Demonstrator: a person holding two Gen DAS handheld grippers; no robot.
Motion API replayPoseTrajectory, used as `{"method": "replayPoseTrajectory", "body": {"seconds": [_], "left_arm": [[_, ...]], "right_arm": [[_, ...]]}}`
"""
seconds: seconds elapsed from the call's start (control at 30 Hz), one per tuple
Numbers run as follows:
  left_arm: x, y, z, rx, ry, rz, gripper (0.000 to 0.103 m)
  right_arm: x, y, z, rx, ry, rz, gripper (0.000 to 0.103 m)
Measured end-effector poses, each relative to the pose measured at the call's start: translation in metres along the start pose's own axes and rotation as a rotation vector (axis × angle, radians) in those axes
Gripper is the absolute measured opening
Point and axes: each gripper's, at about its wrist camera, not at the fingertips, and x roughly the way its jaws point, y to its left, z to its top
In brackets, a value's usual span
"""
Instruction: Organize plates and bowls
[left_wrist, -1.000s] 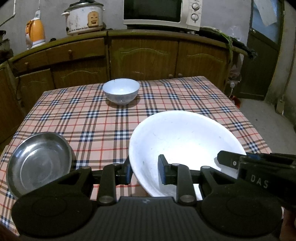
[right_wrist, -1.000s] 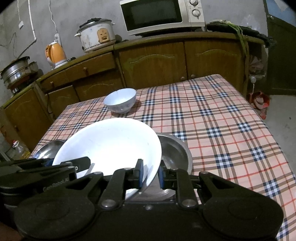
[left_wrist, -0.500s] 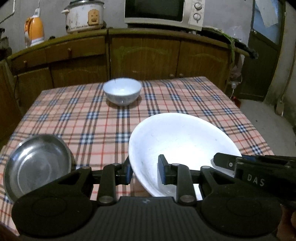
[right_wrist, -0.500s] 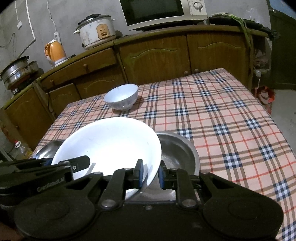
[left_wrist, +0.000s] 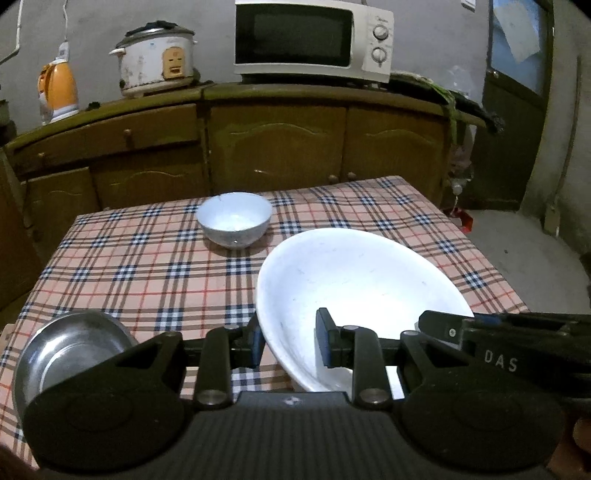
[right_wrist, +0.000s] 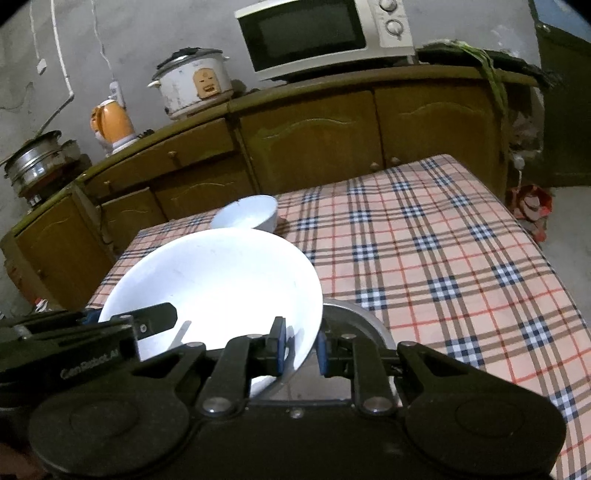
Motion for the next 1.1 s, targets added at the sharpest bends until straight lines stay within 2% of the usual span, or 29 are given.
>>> {"method": "replayPoseTrajectory", "body": {"seconds": [0.63,0.73,0.87,1.1], "left_arm": [[0.046,-0.002,-0.031,0.048,0.099,-0.034,0.028],[0.052,-0.003,-0.034,0.051,0.118,-0.041,0.031],[0.06,-0.004,-0.039,0.057,0.136,-0.042,0.031],[0.066,-0.005,-0.043,0.068,0.138,-0.033,0.034]], "right_arm": [[0.042,-0.028,-0.033,0.036,0.088,-0.047,0.023],[0.046,-0.03,-0.038,0.04,0.097,-0.052,0.023],[0.05,-0.03,-0.04,0.028,0.096,-0.068,0.023],[0.056,-0.032,-0.044,0.017,0.106,-0.071,0.023]]}}
